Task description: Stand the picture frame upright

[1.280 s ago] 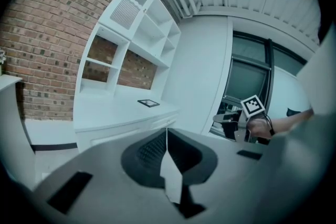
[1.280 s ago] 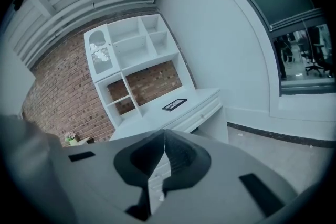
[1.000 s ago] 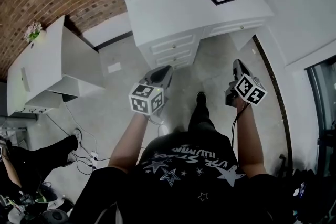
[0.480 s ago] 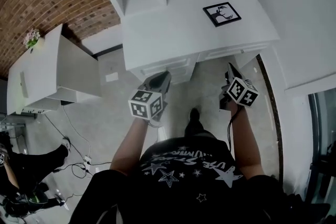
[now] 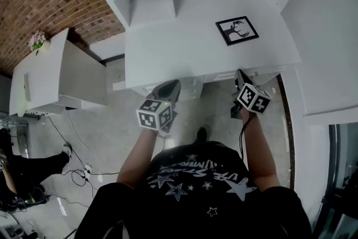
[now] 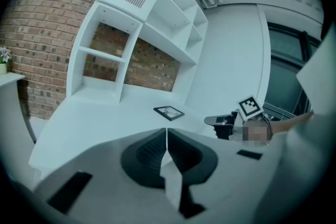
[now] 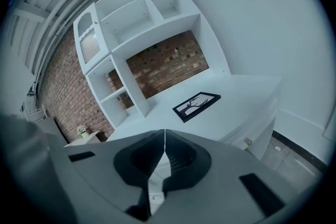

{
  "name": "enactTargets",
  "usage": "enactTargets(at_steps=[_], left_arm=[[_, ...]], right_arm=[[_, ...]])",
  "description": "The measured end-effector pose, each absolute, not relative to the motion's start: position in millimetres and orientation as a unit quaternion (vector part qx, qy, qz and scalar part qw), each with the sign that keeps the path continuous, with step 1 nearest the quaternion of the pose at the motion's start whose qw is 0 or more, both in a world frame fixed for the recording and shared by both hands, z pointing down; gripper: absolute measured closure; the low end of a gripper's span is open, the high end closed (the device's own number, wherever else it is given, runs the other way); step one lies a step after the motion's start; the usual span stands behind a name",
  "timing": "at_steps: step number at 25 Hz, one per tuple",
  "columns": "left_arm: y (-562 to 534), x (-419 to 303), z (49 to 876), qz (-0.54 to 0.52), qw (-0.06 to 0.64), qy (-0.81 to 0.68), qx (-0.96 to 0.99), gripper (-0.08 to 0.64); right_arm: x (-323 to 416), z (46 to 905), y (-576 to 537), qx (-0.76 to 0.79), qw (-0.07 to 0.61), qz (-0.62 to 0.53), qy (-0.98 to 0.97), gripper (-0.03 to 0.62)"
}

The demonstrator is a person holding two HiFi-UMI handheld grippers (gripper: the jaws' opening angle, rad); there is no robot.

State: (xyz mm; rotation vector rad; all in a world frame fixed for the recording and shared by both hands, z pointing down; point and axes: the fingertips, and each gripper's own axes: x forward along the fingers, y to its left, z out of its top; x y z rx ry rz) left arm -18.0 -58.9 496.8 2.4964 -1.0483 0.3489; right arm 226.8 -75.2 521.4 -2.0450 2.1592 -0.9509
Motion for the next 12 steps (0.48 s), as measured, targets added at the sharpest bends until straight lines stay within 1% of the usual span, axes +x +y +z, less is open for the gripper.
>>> enactTargets(at_steps=[6, 12], left_arm=[[-79, -1, 499, 0.116, 0.211, -0.399, 0.885, 0.540], [-92, 0, 499, 0.128, 0.195, -0.420, 0.877, 0.540]], right_arm=[[233, 536, -108, -0.621, -0.013, -0.326, 0.713, 0.577], [233, 551, -130, -0.618, -0.035, -0.355, 0.701, 0.577]])
